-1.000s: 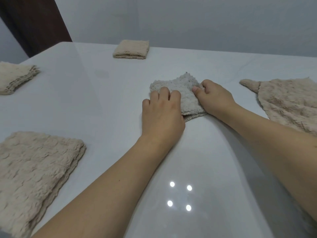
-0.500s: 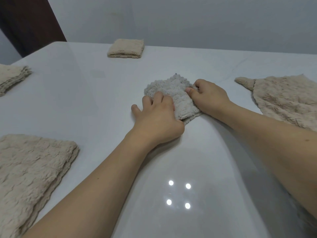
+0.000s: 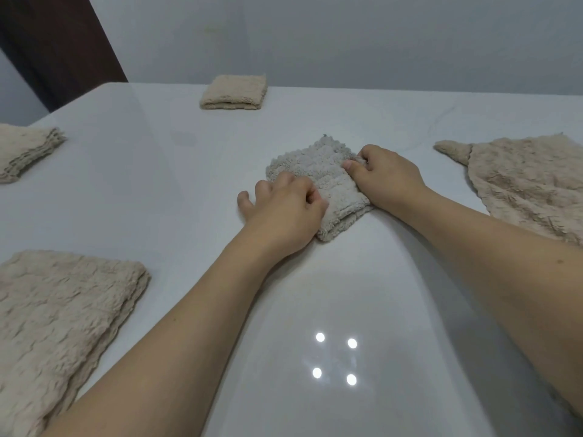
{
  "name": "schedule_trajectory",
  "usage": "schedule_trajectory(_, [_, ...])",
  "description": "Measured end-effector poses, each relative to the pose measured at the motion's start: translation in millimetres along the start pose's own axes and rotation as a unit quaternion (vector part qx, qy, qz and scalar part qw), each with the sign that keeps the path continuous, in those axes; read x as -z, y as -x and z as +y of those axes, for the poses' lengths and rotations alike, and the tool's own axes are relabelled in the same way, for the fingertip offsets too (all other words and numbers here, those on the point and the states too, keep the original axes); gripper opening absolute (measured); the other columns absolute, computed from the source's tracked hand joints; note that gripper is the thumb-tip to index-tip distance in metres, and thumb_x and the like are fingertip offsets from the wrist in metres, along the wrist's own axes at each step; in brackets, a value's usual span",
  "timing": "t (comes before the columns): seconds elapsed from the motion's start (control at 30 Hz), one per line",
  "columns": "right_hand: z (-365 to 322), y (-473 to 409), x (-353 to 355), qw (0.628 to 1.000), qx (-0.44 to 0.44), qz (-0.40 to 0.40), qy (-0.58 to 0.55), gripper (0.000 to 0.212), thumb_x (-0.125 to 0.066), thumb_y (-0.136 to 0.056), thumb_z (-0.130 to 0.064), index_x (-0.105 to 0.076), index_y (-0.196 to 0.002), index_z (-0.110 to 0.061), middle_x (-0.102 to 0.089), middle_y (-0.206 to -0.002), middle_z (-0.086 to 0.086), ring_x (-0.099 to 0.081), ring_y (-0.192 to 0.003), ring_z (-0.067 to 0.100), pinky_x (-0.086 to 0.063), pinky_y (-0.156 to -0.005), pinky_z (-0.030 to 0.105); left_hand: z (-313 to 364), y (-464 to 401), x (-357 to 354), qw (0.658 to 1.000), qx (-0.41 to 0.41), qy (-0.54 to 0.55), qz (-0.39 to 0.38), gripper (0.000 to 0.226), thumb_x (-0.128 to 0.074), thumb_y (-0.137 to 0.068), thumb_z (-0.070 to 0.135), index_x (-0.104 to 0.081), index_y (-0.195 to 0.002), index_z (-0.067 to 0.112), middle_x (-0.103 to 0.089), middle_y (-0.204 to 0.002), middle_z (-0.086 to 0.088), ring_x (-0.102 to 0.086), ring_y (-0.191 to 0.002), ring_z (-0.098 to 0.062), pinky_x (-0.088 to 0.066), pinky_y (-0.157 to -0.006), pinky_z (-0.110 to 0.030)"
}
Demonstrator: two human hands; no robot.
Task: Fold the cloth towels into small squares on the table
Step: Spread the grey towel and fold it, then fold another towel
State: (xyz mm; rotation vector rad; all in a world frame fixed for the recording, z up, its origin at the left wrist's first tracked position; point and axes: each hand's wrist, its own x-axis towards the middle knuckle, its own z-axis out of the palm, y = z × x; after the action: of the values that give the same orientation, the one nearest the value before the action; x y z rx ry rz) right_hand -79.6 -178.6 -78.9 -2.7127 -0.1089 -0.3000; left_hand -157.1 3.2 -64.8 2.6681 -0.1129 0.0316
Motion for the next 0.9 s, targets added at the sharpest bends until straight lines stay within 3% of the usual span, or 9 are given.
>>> schedule_trajectory(0.2, [-0.8, 1.2, 0.1, 1.0, 0.002, -0.003, 0.0, 0.036, -0.041, -0.096, -0.049, -0.039, -0.073, -0.021, -0.05, -0.073, -0.009, -0.051, -0.08, 0.024, -0.029, -0.065, 0.034, -5.7, 5.1, 3.4, 0.998, -0.021, 0.011, -0.061, 0.011, -0.047, -0.095, 0.049, -0.043, -0.097, 0.04, -0.031, -0.115, 0.014, -0.023, -0.131, -0.02, 0.006, -0.117, -0.057])
schedule_trajectory(0.37, [-1.7, 1.7, -0.9, 1.0, 0.003, 0.001, -0.005, 0.036, -0.041, -0.096, -0.049, -0.047, -0.082, -0.016, -0.056, -0.077, -0.004, -0.053, -0.08, 0.024, -0.032, -0.065, 0.034, -11.6, 9.7, 7.3, 0.994, -0.037, -0.008, -0.098, 0.037, -0.055, -0.085, 0.064, -0.039, -0.11, 0.041, -0.027, -0.127, 0.012, -0.016, -0.136, -0.017, 0.012, -0.116, -0.059])
schedule_trajectory(0.47, [-0.4, 0.9, -1.0, 1.0, 0.003, 0.002, -0.006, 0.036, -0.041, -0.096, -0.05, -0.04, -0.075, -0.02, -0.061, -0.079, -0.002, -0.055, -0.081, 0.025, -0.033, -0.065, 0.034, -11.5, 14.0, 8.2, 0.991, -0.055, -0.024, -0.116, 0.056, -0.06, -0.076, 0.072, -0.039, -0.117, 0.04, -0.028, -0.134, 0.009, -0.014, -0.137, -0.018, 0.011, -0.116, -0.058])
schedule_trajectory(0.57, [-1.3, 2.2, 0.0, 1.0, 0.006, -0.001, -0.012, 0.037, -0.039, -0.096, -0.05, -0.044, -0.08, -0.017, -0.063, -0.08, -0.001, -0.056, -0.081, 0.024, -0.035, -0.065, 0.035, -9.6, 10.9, 10.5, 0.993, -0.007, 0.092, -0.08, 0.037, -0.05, -0.078, 0.067, -0.05, -0.102, 0.039, -0.037, -0.112, 0.018, -0.025, -0.127, -0.016, 0.003, -0.118, -0.051])
schedule_trajectory(0.63, [-1.2, 3.0, 0.4, 1.0, 0.008, -0.003, -0.014, 0.038, -0.038, -0.097, -0.049, -0.046, -0.084, -0.015, -0.061, -0.079, -0.002, -0.056, -0.08, 0.023, -0.033, -0.064, 0.034, -7.1, 3.2, 7.4, 0.994, 0.035, 0.108, 0.003, 0.022, -0.045, -0.09, 0.051, -0.052, -0.103, 0.035, -0.038, -0.108, 0.011, -0.032, -0.121, -0.02, -0.012, -0.116, -0.045])
schedule_trajectory(0.7, [-1.3, 2.9, 0.2, 1.0, 0.007, -0.004, -0.013, 0.038, -0.037, -0.098, -0.049, -0.047, -0.086, -0.014, -0.058, -0.076, -0.003, -0.054, -0.078, 0.023, -0.031, -0.063, 0.034, -4.5, -5.0, 0.6, 0.993, 0.041, 0.061, 0.098, 0.021, -0.04, -0.094, 0.036, -0.049, -0.112, 0.027, -0.036, -0.118, 0.003, -0.032, -0.124, -0.024, -0.016, -0.114, -0.05])
schedule_trajectory(0.77, [-1.7, 2.0, 0.7, 1.0, 0.006, -0.005, -0.008, 0.037, -0.036, -0.098, -0.049, -0.046, -0.085, -0.015, -0.054, -0.073, -0.005, -0.053, -0.077, 0.022, -0.03, -0.062, 0.034, -0.7, -16.8, -6.9, 0.989, 0.008, 0.035, 0.141, 0.029, -0.036, -0.097, 0.029, -0.046, -0.123, 0.018, -0.036, -0.134, -0.004, -0.029, -0.132, -0.027, -0.015, -0.114, -0.058])
schedule_trajectory(0.9, [-0.5, 1.1, 0.0, 1.0, 0.01, -0.002, -0.007, 0.036, -0.036, -0.099, -0.048, -0.044, -0.083, -0.016, -0.051, -0.072, -0.007, -0.05, -0.076, 0.022, -0.028, -0.063, 0.034, -3.3, -38.3, -17.2, 0.999, -0.008, -0.033, 0.032, 0.054, -0.023, -0.103, 0.035, -0.02, -0.154, 0.017, -0.013, -0.163, -0.006, -0.006, -0.15, -0.029, -0.005, -0.118, -0.059])
